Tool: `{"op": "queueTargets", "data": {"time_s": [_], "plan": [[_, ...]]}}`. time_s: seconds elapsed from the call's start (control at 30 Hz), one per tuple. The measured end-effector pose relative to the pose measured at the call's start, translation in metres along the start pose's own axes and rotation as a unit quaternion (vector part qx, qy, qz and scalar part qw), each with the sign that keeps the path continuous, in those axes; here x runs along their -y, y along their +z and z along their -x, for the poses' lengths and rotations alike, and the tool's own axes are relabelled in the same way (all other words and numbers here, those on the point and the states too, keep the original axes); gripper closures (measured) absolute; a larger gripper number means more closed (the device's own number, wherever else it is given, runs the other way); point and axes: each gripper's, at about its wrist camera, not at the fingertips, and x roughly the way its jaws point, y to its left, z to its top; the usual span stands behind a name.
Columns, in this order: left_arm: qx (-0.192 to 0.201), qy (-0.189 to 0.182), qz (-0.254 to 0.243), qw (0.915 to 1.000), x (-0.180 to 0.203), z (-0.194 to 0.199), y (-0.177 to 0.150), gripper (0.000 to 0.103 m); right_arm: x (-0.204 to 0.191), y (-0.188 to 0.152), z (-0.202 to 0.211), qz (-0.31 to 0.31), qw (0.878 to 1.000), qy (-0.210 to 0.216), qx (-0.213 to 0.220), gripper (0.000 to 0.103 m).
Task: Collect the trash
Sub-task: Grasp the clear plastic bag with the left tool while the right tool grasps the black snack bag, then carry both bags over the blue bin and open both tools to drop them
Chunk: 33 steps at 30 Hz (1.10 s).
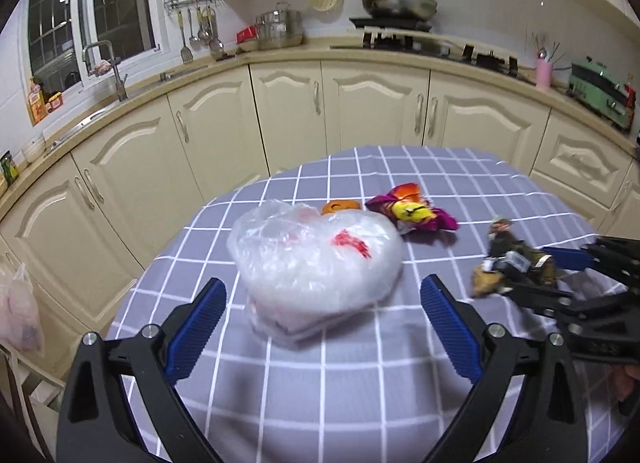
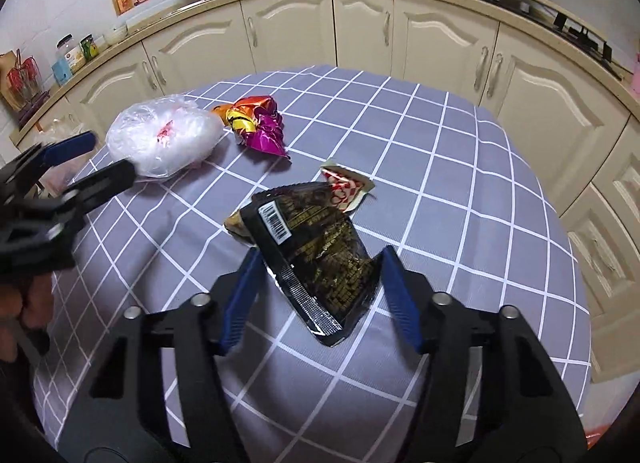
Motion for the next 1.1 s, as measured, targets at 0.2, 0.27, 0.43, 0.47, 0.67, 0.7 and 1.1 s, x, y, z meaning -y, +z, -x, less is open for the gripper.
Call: {"op": "queueTargets", "data": {"time_s": [0.2, 0.27, 0.43, 0.47, 0.67, 0.7, 1.1], "plan": [[-0.033, -0.001, 0.025, 0.9991, -0.008, -0.033, 0.012, 0.007, -0.004, -0.001, 0.001, -0.01, 1.0, 0.014, 0.009, 0.051], [-0.052, -0.03, 0.033, 0.9977, -0.01, -0.042, 0.011, 0.008, -0.004, -0.001, 0.001, -0.011, 1.0, 0.013, 0.01, 0.051], [-0.063, -0.081, 0.052, 0.9934, -0.017, -0.049, 0.007, 0.03, -0.005, -0.001, 0.003, -0.021, 0.999, 0.032, 0.012, 0.054], [-0.061, -0.085, 0.054, 0.9931, -0.017, -0.048, 0.006, 0.035, -0.006, -0.002, 0.003, -0.022, 0.999, 0.037, 0.012, 0.055], [-0.046, -0.094, 0.051, 0.9932, -0.015, -0.036, 0.001, 0.04, -0.014, -0.015, 0.015, -0.053, 0.997, 0.044, 0.019, 0.057], [-0.045, -0.097, 0.054, 0.9929, -0.017, -0.035, 0.0, 0.041, -0.017, -0.018, 0.019, -0.058, 0.997, 0.042, 0.021, 0.057], [0.005, -0.114, 0.096, 0.9888, -0.032, 0.05, -0.054, 0.041, -0.03, -0.067, 0.068, -0.112, 0.992, 0.036, 0.043, 0.057]]}}
